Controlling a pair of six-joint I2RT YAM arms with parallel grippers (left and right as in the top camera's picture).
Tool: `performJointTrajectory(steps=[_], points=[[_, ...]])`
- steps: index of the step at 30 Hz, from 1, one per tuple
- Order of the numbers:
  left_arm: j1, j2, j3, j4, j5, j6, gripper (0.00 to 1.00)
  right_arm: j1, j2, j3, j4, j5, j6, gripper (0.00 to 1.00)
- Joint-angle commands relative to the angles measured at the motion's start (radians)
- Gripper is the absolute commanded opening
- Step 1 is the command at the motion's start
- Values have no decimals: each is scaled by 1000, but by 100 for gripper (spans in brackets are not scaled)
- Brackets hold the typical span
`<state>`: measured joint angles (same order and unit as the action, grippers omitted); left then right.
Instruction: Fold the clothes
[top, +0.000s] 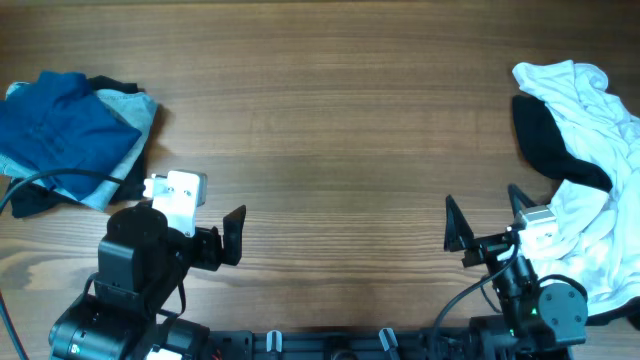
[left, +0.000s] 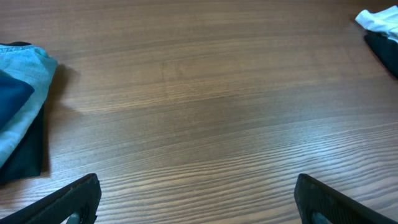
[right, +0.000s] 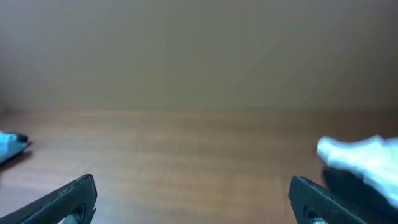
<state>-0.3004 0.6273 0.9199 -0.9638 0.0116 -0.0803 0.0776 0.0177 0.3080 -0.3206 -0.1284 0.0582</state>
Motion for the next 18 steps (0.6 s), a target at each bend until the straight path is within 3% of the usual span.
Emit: performJointTrajectory(steps=[1, 7, 18], points=[[-5, 0, -4, 2, -13, 16, 100, -8, -14, -116, 187, -34, -158, 100], [-5, 0, -4, 2, -13, 16, 100, -8, -14, -251, 358, -34, -190, 100], [-5, 0, -4, 2, -13, 16, 100, -9, -13, -303, 333, -23, -188, 100]])
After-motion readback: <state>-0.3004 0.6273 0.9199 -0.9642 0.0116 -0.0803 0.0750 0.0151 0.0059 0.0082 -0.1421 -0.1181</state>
